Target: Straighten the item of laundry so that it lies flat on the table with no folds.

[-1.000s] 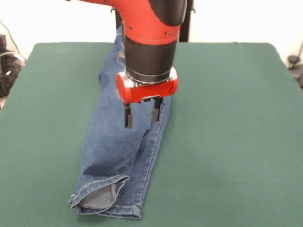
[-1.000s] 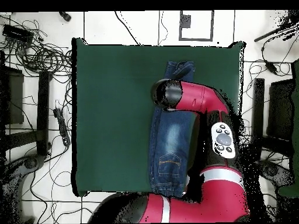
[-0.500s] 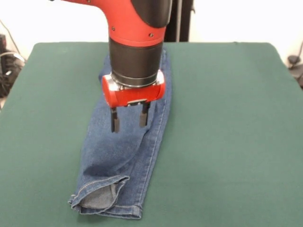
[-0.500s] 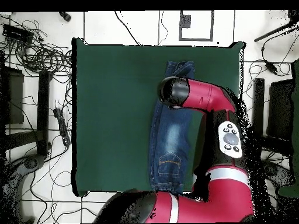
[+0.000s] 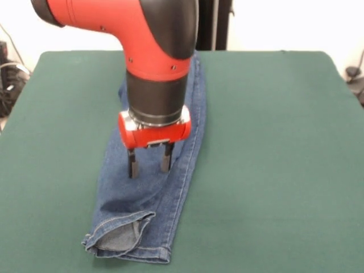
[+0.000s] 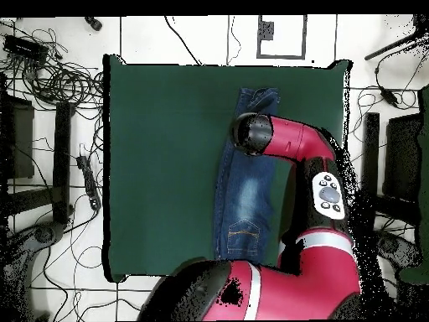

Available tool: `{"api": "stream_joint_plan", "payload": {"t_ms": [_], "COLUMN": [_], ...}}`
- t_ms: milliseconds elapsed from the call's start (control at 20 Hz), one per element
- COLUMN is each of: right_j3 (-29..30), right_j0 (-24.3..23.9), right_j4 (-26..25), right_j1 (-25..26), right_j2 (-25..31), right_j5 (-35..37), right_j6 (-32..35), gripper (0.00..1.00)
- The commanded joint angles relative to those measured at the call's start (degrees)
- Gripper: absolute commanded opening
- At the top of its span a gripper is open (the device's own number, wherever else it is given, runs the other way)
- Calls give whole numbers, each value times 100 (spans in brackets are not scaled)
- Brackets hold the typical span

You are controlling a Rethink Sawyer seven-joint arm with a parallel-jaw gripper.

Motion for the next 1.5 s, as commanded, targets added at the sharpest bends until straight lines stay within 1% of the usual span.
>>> {"api": "stream_joint_plan", "payload": {"t_ms": [50,300,500,800,950,1200,1350,1500], "right_j3": [3,-228,-466,-507,-476,-571,-604,-755], "right_j0": [41,99,191,175,181,331,328,394], "right_j4": [-11,94,245,335,350,503,555,614], "right_j1": [767,1075,1325,1382,1250,913,683,589], "right_j2": [664,622,522,575,615,478,454,370], "right_j5": [-720,-815,-572,-578,-466,39,323,568], "right_j6": [819,932,1103,1170,1125,1342,1304,1402], "gripper": [100,100,100,100,100,100,100,100]}}
